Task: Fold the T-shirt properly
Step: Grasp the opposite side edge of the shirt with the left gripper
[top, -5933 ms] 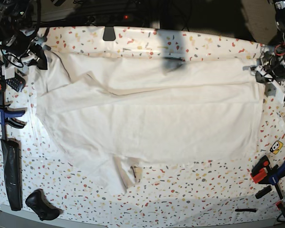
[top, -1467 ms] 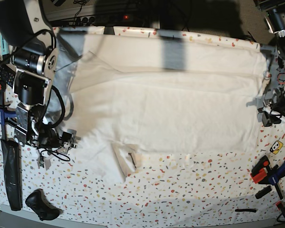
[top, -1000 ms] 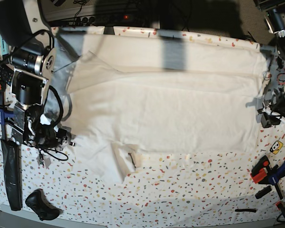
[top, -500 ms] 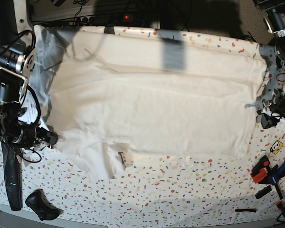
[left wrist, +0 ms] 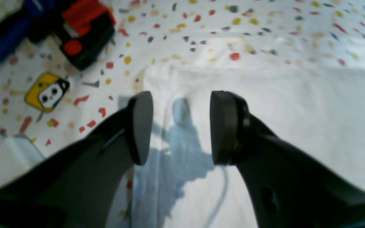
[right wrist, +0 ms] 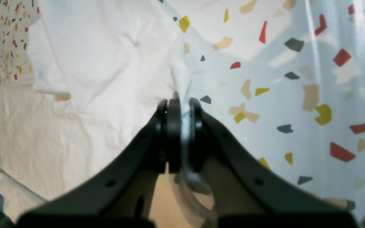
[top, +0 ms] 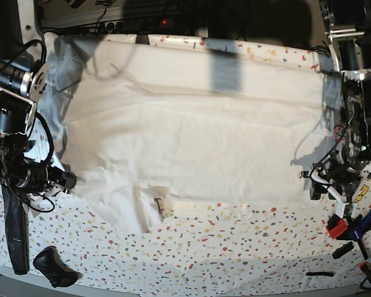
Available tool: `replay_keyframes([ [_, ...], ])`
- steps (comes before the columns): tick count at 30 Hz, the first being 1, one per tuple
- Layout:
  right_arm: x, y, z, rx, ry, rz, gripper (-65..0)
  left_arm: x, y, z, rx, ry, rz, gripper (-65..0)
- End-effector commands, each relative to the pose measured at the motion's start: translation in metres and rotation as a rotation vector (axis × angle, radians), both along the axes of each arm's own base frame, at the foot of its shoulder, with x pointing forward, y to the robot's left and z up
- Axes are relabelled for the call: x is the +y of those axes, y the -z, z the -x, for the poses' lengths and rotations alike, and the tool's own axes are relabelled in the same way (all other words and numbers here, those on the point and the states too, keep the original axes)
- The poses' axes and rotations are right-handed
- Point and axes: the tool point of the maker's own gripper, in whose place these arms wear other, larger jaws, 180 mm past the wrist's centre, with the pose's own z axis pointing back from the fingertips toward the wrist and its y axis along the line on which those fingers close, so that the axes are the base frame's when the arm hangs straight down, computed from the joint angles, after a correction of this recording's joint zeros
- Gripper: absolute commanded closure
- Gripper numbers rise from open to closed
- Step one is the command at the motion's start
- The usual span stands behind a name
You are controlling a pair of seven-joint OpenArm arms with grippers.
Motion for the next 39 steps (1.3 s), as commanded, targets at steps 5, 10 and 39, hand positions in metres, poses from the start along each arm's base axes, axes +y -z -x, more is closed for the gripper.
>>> replay_keyframes([
  [5,-0.007,-0.026,-0.017,-0.077,0.003,0.006,0.0,0.017,0.016,-0.033,0.072,-0.053,0.057,-28.4],
  [10,-0.007,-0.026,-0.017,-0.077,0.003,0.007,0.0,0.024,0.030,-0.055,0.107,-0.094,0.121,-28.4],
  [39,0.001,-0.039,-0.025,-0.139,0.025,-0.086,0.0,-0.011,0.099,-0.039,0.294,0.017,0.187,0.0],
])
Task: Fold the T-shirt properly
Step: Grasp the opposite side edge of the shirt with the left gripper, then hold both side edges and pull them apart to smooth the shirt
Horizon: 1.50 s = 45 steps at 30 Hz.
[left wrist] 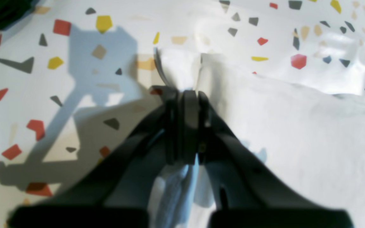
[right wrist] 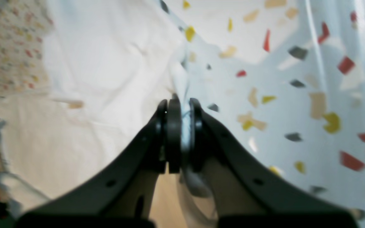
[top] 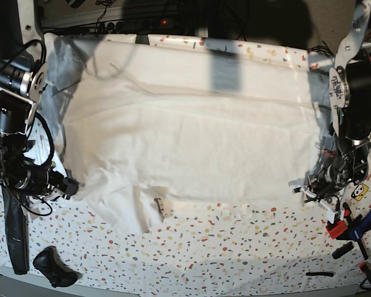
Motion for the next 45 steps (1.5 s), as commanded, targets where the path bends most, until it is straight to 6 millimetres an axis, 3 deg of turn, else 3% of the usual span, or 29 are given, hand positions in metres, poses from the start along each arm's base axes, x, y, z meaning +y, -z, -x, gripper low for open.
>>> replay_keyframes([
  [1,-0.005,-0.028,-0.015,-0.074,0.001,-0.012,0.0,-0.006,0.002,0.003,0.039,0.030,0.001,0.0],
  [8,0.000,-0.022,0.000,0.009,-0.049,-0.043,0.0,-0.001,0.001,0.002,0.029,0.023,-0.003,0.0],
  [13,0.007,-0.037,0.004,0.003,-0.078,-0.132,0.0,-0.001,0.000,0.002,0.029,0.023,-0.004,0.0],
  [19,-0.005,-0.052,0.003,-0.032,-0.082,-0.094,0.0,-0.001,0.000,0.002,0.029,0.023,-0.004,0.0],
  [25,-0.012,-0.046,0.012,-0.016,-0.073,-0.090,0.0,-0.001,0.000,0.002,0.029,0.023,-0.004,0.0],
  [34,0.006,-0.036,0.038,-0.059,-0.096,-0.183,0.0,-0.001,0.001,0.002,0.029,0.023,-0.004,0.0],
  [41,0.031,-0.054,0.065,-0.150,-0.239,-0.010,0.0,-0.001,0.001,0.002,0.029,0.023,-0.004,0.0],
  [45,0.049,-0.050,0.082,-0.158,-0.302,0.074,0.0,-0.001,0.001,0.002,0.029,0.023,-0.004,0.0],
])
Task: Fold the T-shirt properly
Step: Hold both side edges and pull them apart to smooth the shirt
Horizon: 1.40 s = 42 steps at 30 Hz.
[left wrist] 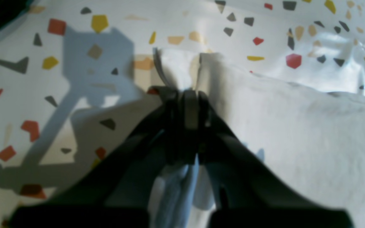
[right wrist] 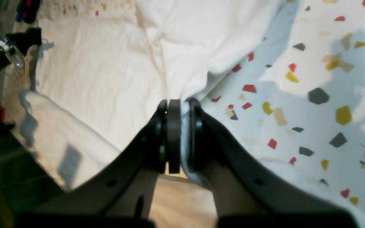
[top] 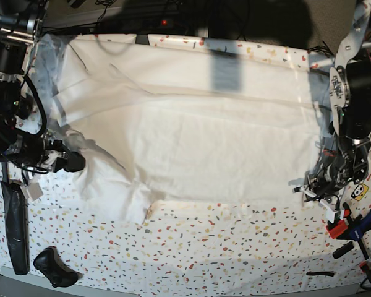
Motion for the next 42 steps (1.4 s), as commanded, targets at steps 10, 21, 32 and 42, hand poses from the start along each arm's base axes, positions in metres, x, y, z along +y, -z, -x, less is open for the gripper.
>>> replay_keyframes([
  [10,0.041,0.036,0.048,0.071,-0.040,-0.077,0.0,-0.002,0.001,0.002,0.036,0.024,-0.010,0.0],
  [21,0.047,0.036,0.050,0.066,-0.047,-0.076,-26.1,-0.002,-0.002,-0.001,0.015,0.020,-0.008,0.0],
  [32,0.013,-0.034,0.018,-0.183,0.038,0.049,-27.5,-0.002,-0.002,-0.001,0.016,0.020,-0.008,0.0],
  [42,-0.063,-0.024,-0.011,-0.209,0.319,0.018,-27.6,-0.002,-0.002,-0.001,0.014,0.020,-0.008,0.0],
])
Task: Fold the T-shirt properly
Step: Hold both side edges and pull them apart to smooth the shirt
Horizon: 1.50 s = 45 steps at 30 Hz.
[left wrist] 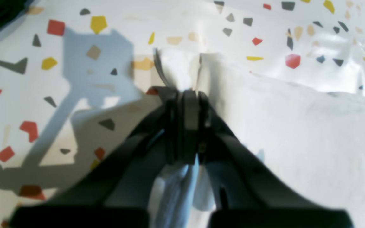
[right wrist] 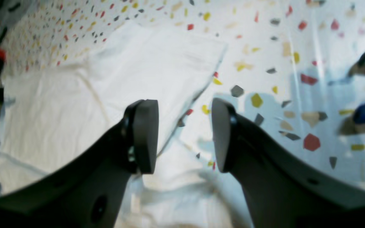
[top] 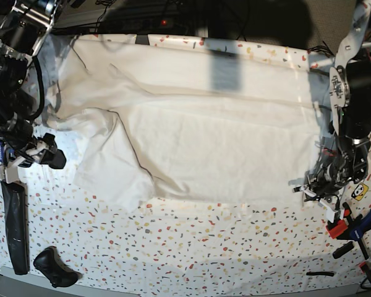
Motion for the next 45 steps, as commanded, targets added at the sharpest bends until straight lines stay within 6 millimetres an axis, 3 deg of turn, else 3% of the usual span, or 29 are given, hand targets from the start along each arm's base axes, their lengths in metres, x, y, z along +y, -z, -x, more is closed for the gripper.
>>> replay_keyframes([
  [1,-0.007,-0.020,-0.017,-0.069,0.013,-0.017,-27.6,-0.002,0.000,0.000,0.027,0.019,-0.011,0.0],
  [6,-0.014,-0.013,-0.050,-0.038,0.056,-0.097,-27.9,-0.002,0.000,0.000,0.027,0.019,-0.011,0.0],
  [9,-0.019,0.000,-0.064,0.018,0.080,-0.107,-36.6,-0.002,0.000,0.000,0.024,0.018,-0.010,0.0],
  [12,-0.027,0.016,-0.073,0.040,0.127,-0.092,-37.6,-0.002,-0.001,0.000,0.023,0.018,-0.010,0.0],
  [21,-0.014,0.036,-0.070,0.081,0.126,-0.151,-37.6,-0.002,0.000,0.000,0.024,0.018,-0.011,0.0],
  [27,0.014,0.043,-0.075,0.078,0.104,-0.199,-37.5,-0.002,0.000,0.000,0.026,0.019,-0.011,0.0],
  [34,0.025,0.036,-0.087,0.016,0.118,-0.227,-37.0,-0.002,0.000,0.000,0.027,0.019,-0.010,0.0],
  [37,0.024,0.036,-0.089,0.021,0.115,-0.206,-27.8,-0.002,0.000,0.001,0.027,0.019,-0.010,0.0],
  [42,0.025,0.032,-0.091,0.020,0.108,-0.212,0.0,-0.002,0.000,0.001,0.031,0.020,-0.010,0.0],
  [45,0.028,0.031,-0.091,0.042,0.089,-0.211,0.0,-0.006,0.000,0.002,0.036,0.044,-0.002,0.0],
])
